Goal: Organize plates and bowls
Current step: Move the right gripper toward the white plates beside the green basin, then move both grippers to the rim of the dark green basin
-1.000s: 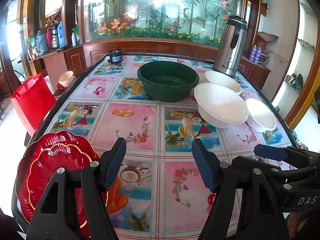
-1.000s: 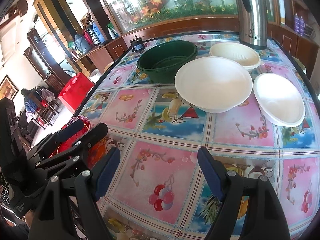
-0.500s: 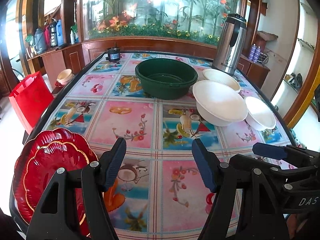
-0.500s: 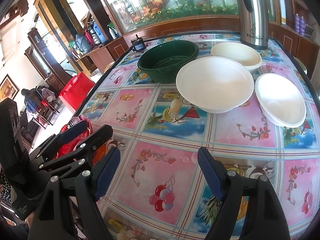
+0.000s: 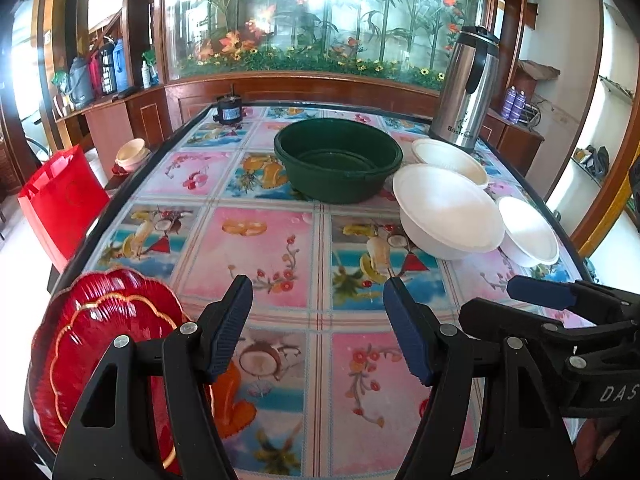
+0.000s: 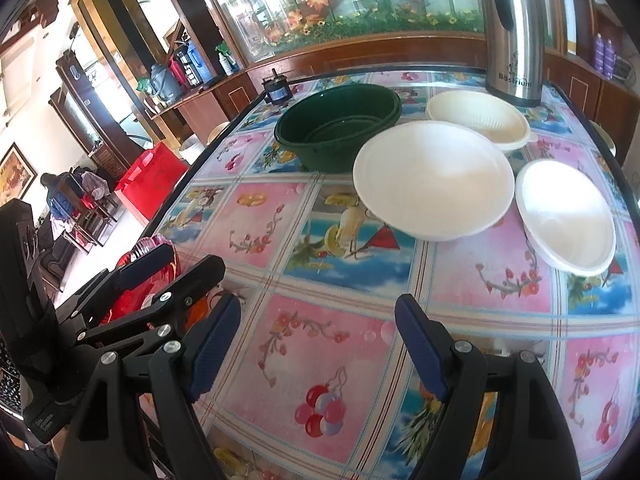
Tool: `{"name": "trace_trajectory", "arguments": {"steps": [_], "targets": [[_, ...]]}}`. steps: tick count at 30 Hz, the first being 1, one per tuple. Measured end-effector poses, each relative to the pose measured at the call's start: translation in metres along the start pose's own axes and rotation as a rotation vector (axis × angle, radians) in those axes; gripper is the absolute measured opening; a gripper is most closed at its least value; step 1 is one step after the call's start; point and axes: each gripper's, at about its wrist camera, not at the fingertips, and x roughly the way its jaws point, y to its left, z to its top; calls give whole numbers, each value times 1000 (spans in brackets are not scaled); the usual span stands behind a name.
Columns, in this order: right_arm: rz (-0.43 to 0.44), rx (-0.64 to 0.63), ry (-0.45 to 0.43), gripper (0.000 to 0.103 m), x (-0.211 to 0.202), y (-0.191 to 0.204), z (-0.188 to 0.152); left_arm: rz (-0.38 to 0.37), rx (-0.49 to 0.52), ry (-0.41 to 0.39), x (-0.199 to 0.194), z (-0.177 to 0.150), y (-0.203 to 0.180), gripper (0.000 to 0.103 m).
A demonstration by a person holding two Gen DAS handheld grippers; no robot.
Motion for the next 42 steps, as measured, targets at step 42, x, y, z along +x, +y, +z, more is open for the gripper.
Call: {"name": "trace_trajectory", "arguments": {"steps": [42], "targets": [[-4,36,44,72,101,-58,168,79,-140,187,161,152,47,69]]}}
